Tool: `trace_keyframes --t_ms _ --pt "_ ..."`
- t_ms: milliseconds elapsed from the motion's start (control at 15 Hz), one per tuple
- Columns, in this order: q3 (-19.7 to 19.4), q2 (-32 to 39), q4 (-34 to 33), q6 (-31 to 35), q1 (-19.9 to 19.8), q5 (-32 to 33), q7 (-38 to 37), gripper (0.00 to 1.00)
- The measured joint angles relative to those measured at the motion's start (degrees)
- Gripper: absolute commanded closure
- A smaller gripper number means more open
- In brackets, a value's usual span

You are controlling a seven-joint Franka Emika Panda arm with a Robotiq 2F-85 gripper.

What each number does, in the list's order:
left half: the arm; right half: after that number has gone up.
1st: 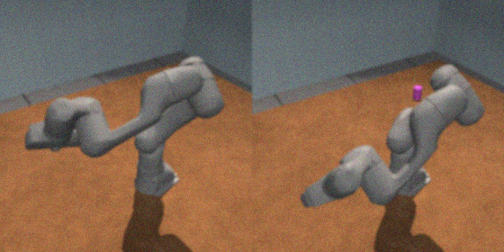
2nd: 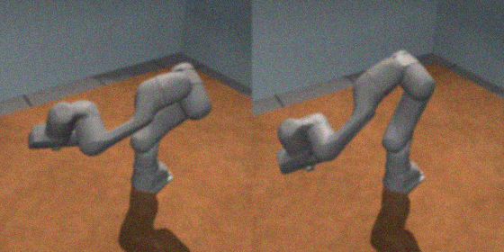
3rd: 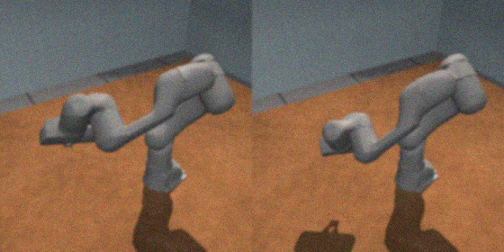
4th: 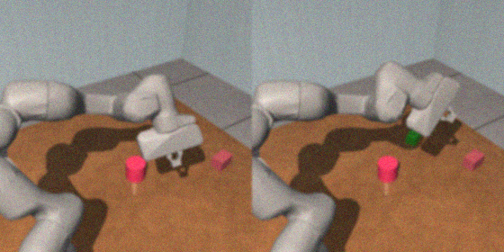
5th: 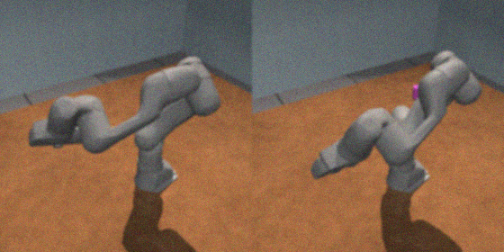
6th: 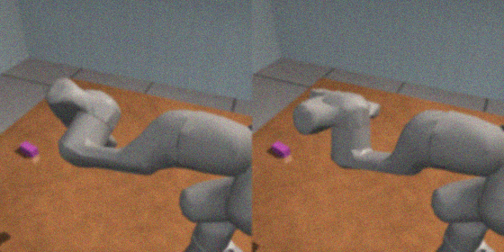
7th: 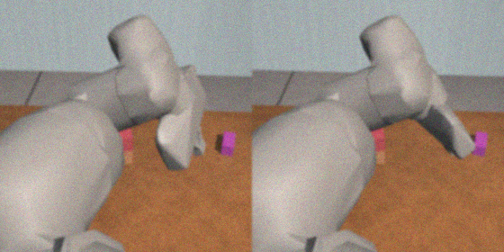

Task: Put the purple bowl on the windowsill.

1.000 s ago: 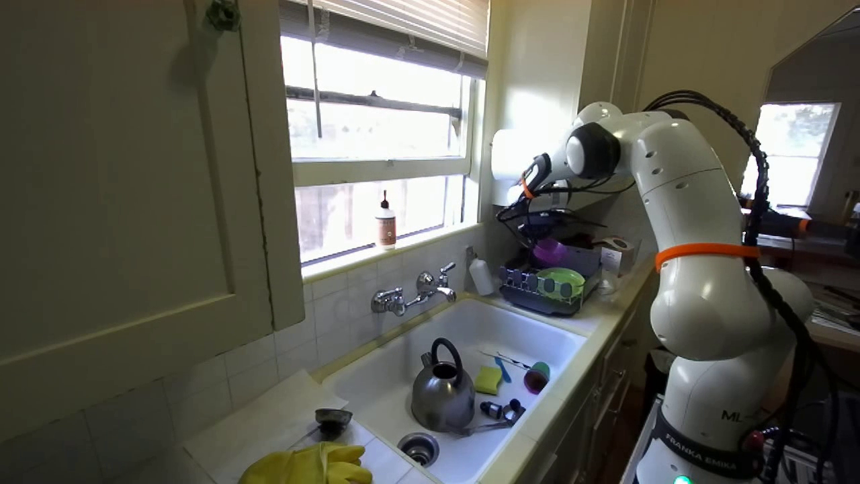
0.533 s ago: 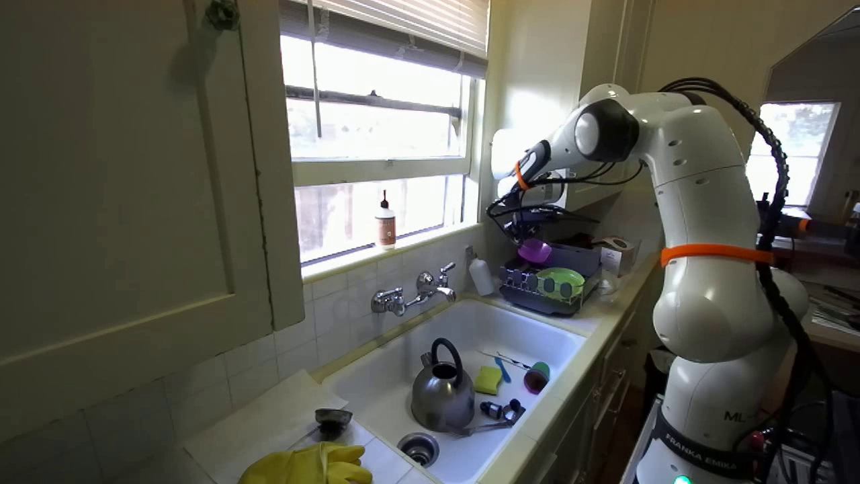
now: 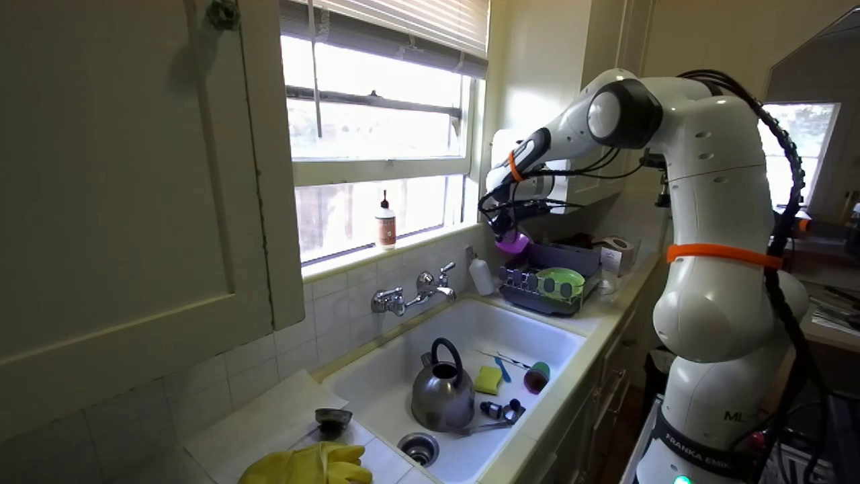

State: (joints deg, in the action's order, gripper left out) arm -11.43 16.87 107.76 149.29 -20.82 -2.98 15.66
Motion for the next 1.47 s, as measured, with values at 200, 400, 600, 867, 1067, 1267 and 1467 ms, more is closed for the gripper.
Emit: trace_keyframes --t_ms 200,400,600,867,1067,1267,1467 --pt "1.39 -0.68 1.08 2.41 -0.15 0.01 7.47 0.96" --pt "1.65 -0.68 1.15 2.58 -0.17 0.01 9.23 0.96" --pt "1.65 -0.7 1.21 2.6 -0.28 0.01 9.51 0.99" --pt "2.21 -0.7 1.12 3.39 -0.36 -0.01 11.49 0.99" --pt "5.01 -0.7 0.74 6.03 -0.98 -1.21 19.77 0.99" --pt "10.18 -0.68 -0.18 6.29 -3.71 -5.87 31.26 0.99" --pt "17.2 -0.43 -1.75 6.19 -8.98 -9.85 43.0 0.99"
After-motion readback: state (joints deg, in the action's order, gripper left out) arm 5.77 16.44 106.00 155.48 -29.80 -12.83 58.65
